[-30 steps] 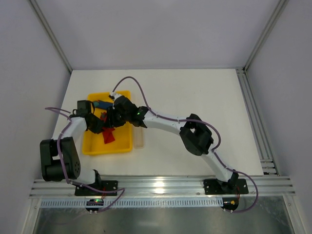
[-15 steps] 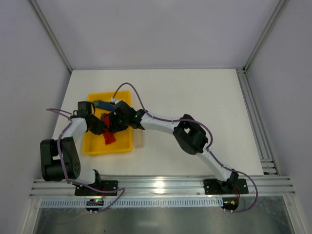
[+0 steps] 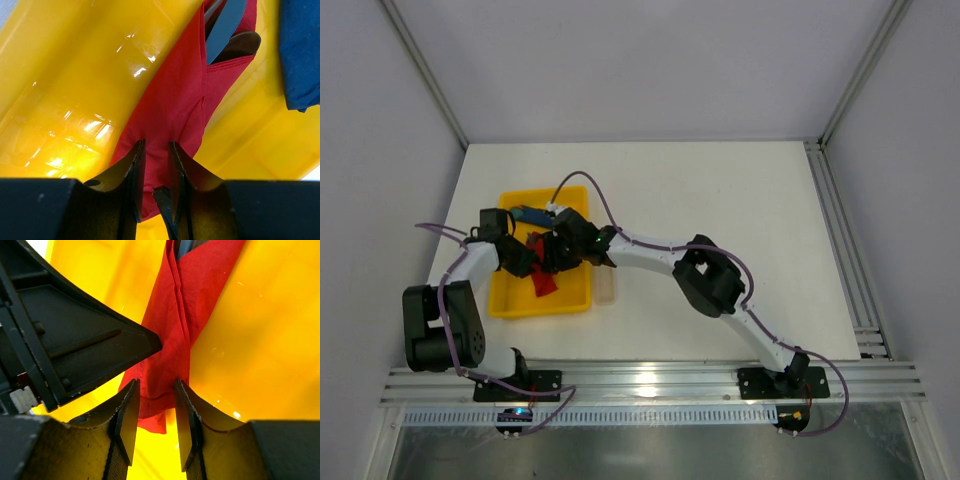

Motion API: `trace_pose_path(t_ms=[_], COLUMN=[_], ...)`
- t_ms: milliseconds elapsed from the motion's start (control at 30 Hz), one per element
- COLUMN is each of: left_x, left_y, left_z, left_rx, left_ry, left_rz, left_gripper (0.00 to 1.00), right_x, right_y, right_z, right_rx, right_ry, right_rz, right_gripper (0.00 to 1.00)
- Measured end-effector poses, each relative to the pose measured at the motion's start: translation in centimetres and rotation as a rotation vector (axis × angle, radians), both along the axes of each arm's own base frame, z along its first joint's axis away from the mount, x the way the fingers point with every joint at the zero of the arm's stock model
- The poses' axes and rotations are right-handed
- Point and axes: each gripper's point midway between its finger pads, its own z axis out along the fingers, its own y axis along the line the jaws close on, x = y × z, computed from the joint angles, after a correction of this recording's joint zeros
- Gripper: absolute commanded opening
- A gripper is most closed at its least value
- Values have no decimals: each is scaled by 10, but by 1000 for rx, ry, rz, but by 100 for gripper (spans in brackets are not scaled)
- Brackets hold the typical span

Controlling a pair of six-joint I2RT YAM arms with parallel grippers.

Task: Place the utensils on the paper napkin and roll it up
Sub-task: Place the utensils in the bin.

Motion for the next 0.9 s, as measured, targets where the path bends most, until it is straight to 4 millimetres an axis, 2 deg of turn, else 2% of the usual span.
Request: trace_pose_path(t_ms=[467, 567, 600, 700, 733, 900], left_x=[3, 3, 4, 5, 5, 6], left_y=[-1, -1, -1, -2, -2, -3], left_z=[-3, -3, -3, -2, -2, -1], left_rx=[-7, -7, -8, -15, -15, -15], left_ry=[-11, -13, -14, -18, -20, -27], left_rz=[1, 1, 1, 0, 0, -2], left_gripper=[29, 29, 29, 31, 31, 33], right_x=[4, 6, 6, 7, 8, 8], right_y=[0, 0, 0, 0, 1, 2], right_z=[-17, -17, -17, -17, -16, -17], right_rx=[47, 82, 96, 131, 141, 177], right_ry=[103, 136, 150, 186, 194, 220], right_rz=[-29, -38, -40, -48, -51, -60], right_gripper=[40, 36, 27, 19, 14, 6])
